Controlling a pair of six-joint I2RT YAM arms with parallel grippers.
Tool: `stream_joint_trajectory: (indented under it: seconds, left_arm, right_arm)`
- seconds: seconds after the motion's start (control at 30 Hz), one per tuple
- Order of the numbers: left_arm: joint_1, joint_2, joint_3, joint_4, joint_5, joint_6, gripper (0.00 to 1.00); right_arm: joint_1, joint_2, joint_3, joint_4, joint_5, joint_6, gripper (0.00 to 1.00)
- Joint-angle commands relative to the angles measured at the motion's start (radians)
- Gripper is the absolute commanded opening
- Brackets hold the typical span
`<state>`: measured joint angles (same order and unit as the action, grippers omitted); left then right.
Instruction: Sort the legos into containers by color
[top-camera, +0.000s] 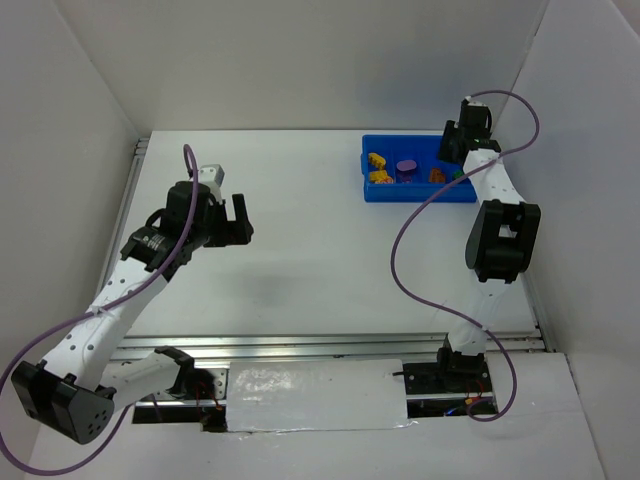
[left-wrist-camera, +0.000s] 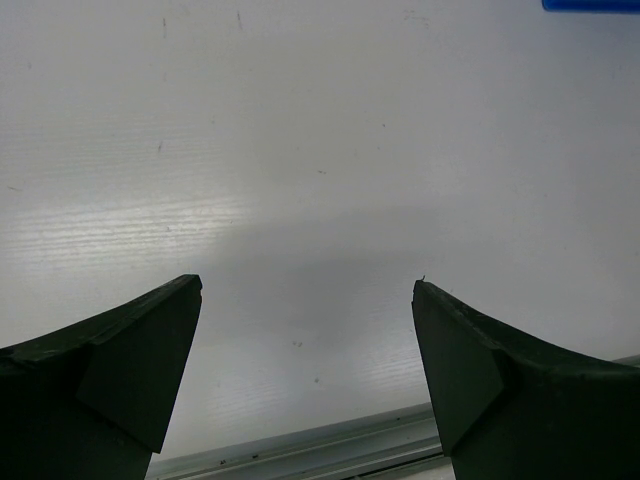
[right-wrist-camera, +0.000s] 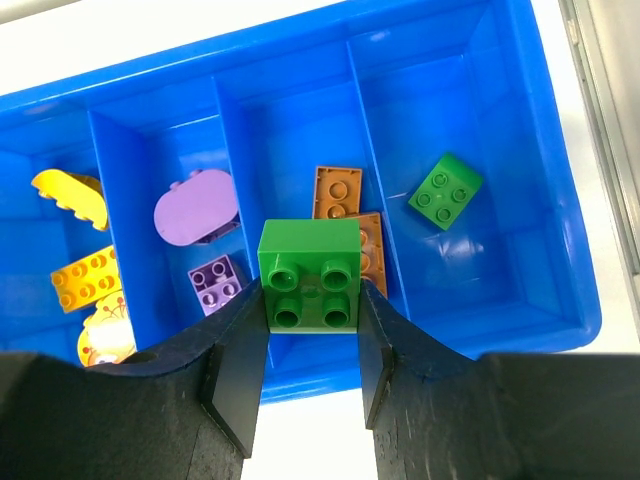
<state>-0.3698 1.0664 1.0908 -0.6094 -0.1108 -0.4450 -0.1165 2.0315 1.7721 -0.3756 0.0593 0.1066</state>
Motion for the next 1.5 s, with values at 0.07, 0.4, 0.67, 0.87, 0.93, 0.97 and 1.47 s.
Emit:
stream_joint_trajectory:
  seconds: [0.07, 0.4, 0.67, 0.87, 0.93, 0.97, 1.47]
  left_arm:
    - [0.003, 0.006, 0.003, 0.025, 0.006, 0.014, 1.0]
    - [0.003, 0.001, 0.001, 0.026, 0.005, 0.015, 0.99]
    - [0.005, 0.017, 0.003, 0.025, 0.01, 0.017, 1.0]
    - [0.003, 0.02, 0.003, 0.023, 0.0, 0.017, 0.99]
    - [0.003, 0.026, 0.004, 0.022, -0.004, 0.019, 1.0]
    - [0.003, 0.027, 0.003, 0.022, -0.009, 0.019, 1.0]
    - [0.003, 0.056, 0.008, 0.016, -0.013, 0.025, 1.0]
  right_arm:
    - [0.0, -0.048, 0.013, 0.012, 0.031, 0.001, 0.0]
    - [-0.002, 0.007, 0.046, 0.0, 0.099, -0.011, 0.0]
    - [-0.018, 0.107, 0.144, -0.029, 0.226, 0.002, 0.0]
    - [-0.028, 0.162, 0.202, -0.042, 0.243, -0.018, 0.0]
    - [-0.031, 0.17, 0.202, -0.034, 0.26, -0.031, 0.0]
    - [-0.032, 0.174, 0.208, -0.034, 0.27, -0.041, 0.0]
    - [-0.049, 0.2, 0.256, -0.059, 0.235, -0.035, 0.89]
